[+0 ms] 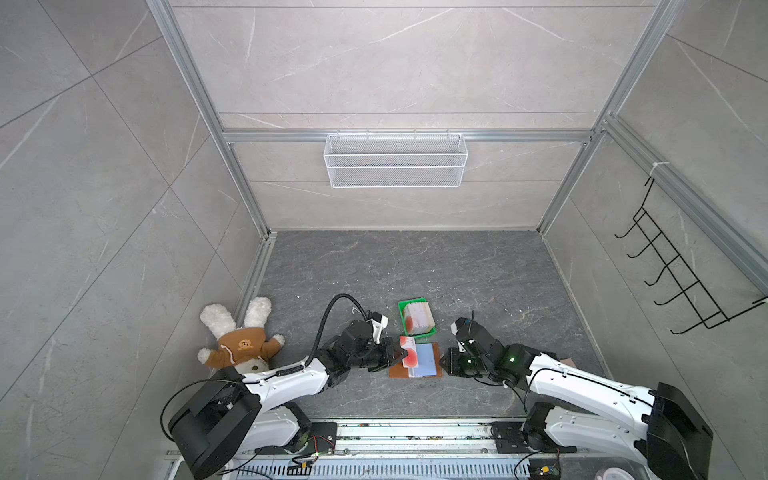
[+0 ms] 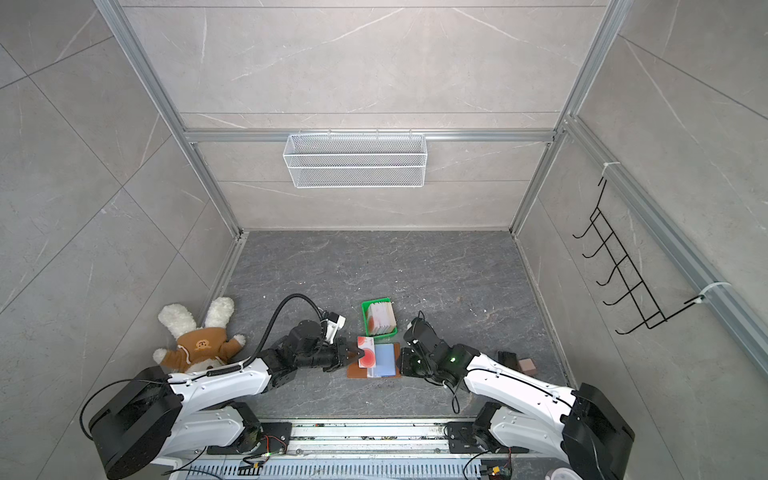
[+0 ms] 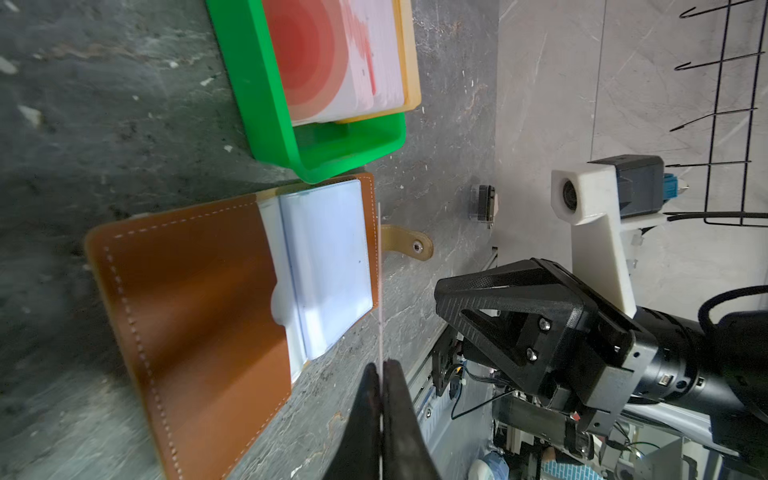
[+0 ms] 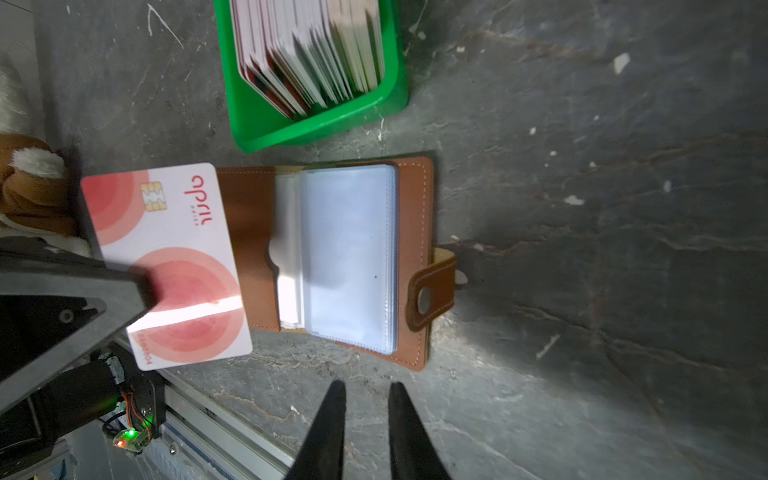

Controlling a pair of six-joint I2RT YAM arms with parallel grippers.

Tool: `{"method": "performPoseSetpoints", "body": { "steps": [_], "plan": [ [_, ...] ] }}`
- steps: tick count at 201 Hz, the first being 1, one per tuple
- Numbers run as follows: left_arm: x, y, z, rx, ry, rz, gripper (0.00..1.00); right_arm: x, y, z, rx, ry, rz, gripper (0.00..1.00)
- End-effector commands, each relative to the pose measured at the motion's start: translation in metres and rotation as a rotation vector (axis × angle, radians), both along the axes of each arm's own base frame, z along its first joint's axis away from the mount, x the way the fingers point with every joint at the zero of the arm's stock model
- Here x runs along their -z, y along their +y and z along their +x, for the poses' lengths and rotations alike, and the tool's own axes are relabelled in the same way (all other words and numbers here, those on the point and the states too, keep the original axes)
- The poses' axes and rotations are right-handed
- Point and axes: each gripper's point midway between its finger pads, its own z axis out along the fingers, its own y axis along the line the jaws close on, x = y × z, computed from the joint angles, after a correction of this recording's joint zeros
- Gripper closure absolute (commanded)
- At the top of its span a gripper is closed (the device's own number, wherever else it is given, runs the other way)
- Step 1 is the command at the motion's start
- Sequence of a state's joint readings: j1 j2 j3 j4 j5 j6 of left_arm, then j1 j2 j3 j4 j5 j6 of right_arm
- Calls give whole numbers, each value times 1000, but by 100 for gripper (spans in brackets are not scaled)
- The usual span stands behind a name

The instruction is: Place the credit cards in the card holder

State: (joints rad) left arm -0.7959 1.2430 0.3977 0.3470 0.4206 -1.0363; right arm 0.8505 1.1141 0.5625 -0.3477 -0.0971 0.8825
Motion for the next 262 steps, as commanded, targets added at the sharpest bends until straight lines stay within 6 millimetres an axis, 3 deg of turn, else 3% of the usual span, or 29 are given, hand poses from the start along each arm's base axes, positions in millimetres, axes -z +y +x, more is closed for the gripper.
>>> {"method": "performPoseSetpoints", "body": {
  "steps": [1, 58, 131, 262],
  "plan": [
    [2, -2, 7, -3, -23, 21, 100, -4, 7, 4, 1, 0, -11, 78],
    [17, -4, 14, -17, -13, 47, 100, 18, 9, 4, -2, 26, -91, 81],
    [21, -9, 15, 10, -13, 56, 100, 42, 2, 1, -4, 56, -218, 84],
    [42, -13, 7, 37, 68, 52, 100, 50, -6, -1, 3, 49, -292, 85]
  ]
}}
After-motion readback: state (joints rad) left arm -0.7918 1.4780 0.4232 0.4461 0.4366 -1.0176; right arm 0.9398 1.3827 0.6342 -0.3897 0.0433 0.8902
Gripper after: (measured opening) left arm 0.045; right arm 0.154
